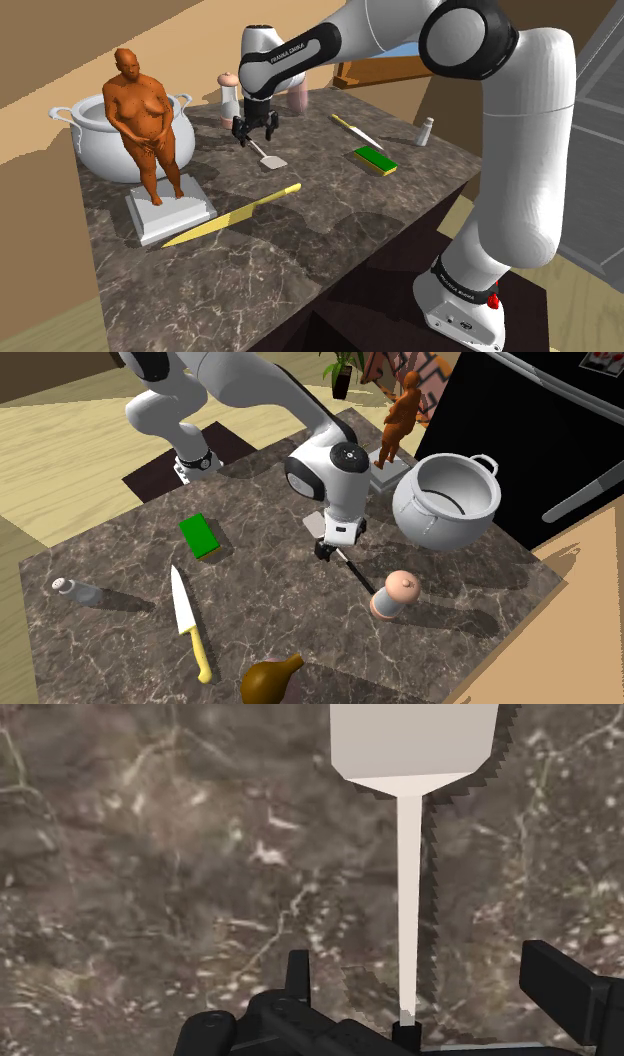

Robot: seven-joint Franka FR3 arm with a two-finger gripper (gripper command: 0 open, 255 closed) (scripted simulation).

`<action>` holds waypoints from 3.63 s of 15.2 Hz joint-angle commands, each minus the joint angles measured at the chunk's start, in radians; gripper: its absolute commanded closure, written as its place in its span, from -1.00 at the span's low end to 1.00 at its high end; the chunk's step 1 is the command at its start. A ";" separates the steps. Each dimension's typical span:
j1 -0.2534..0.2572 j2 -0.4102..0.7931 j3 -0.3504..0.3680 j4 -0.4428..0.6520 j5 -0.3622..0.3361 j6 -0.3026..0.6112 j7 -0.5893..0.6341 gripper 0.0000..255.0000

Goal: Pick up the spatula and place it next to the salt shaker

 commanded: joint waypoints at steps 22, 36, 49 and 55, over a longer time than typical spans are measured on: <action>-0.001 -0.032 0.002 0.033 0.003 -0.064 -0.003 1.00; -0.001 -0.085 0.004 0.144 0.010 -0.229 -0.010 1.00; 0.001 -0.097 0.005 0.301 0.012 -0.398 -0.014 1.00; -0.039 -0.253 -0.009 0.094 0.028 -0.345 -0.067 1.00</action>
